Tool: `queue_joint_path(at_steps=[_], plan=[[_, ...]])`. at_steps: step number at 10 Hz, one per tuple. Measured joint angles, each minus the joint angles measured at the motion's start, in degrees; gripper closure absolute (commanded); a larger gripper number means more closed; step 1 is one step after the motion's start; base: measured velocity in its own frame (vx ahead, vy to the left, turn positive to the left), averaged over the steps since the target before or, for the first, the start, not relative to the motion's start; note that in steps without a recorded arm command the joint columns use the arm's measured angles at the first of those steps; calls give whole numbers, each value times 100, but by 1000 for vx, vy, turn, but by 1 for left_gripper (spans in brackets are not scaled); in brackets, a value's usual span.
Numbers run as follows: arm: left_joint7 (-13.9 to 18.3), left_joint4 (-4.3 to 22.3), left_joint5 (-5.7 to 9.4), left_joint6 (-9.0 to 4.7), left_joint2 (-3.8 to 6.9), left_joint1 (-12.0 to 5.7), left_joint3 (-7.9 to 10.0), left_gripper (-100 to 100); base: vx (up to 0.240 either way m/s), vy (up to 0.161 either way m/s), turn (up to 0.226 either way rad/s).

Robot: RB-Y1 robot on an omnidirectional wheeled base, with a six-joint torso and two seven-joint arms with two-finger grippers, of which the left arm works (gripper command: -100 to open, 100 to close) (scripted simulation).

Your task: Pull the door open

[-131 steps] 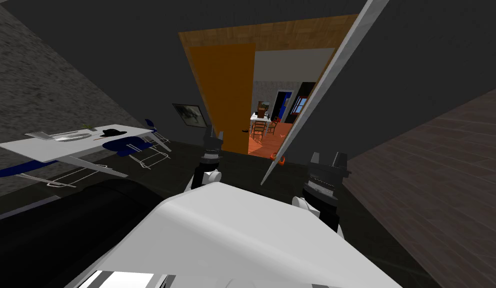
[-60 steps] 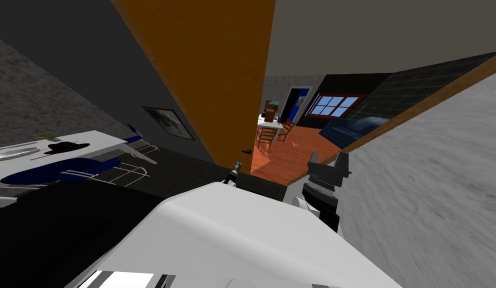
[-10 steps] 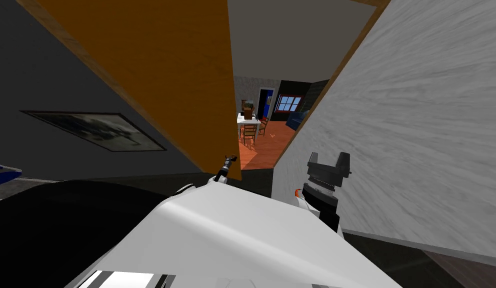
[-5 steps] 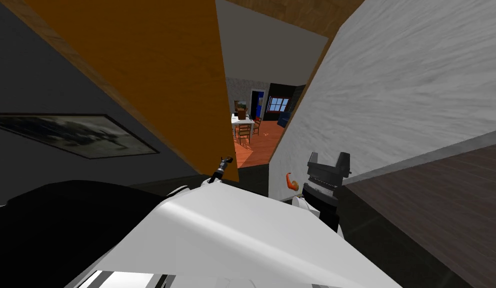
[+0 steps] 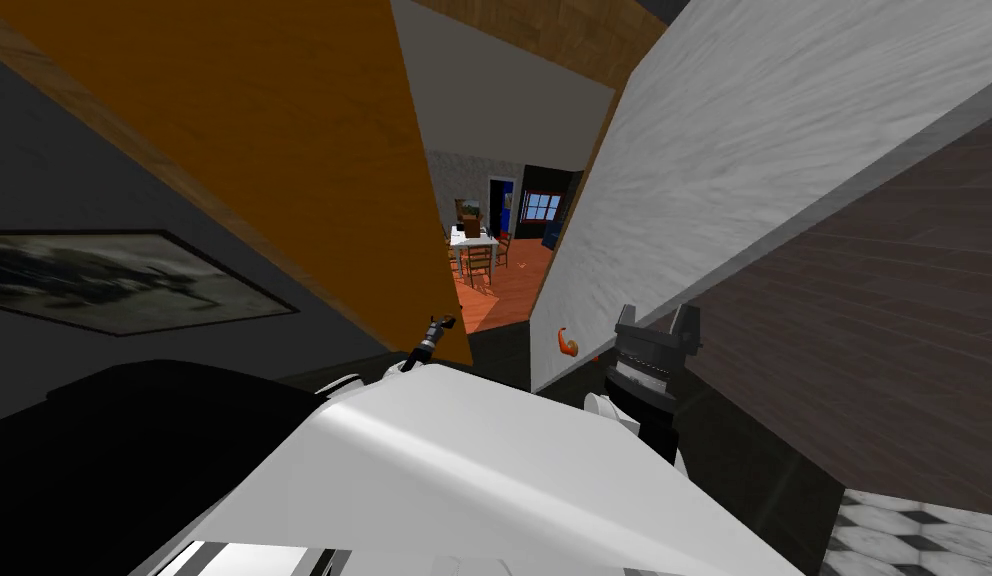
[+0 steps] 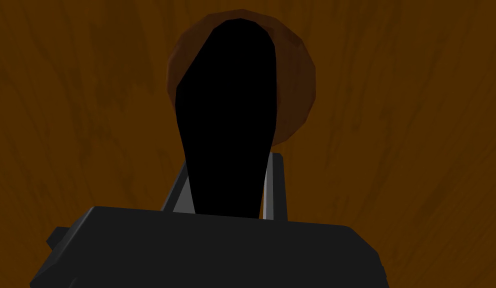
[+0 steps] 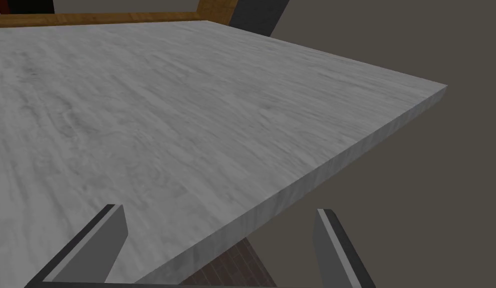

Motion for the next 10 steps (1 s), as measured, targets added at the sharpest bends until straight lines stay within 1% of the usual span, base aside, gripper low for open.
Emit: queue_joint_path(at_steps=[1,2,3,4,5,6,9,10], plan=[[164,145,11,-131,117,7,-50,100,-93,-46,-141],[298,191,26,-234,230,62,-91,100,-98,-37,-90],[394,115,48,-292,360,180,-128,100,-45,-8,3],[411,116,52,-294,376,206,-132,100,-135,22,-149],[441,120,79,-377,440,263,-185,100,-222,53,-236],[507,167,102,-497,507,289,-262,100,-245,55,-204],[668,282,146,-852,637,438,-532,100,-213,50,-144],[674,191,179,-915,701,554,-598,100,-196,65,-156]])
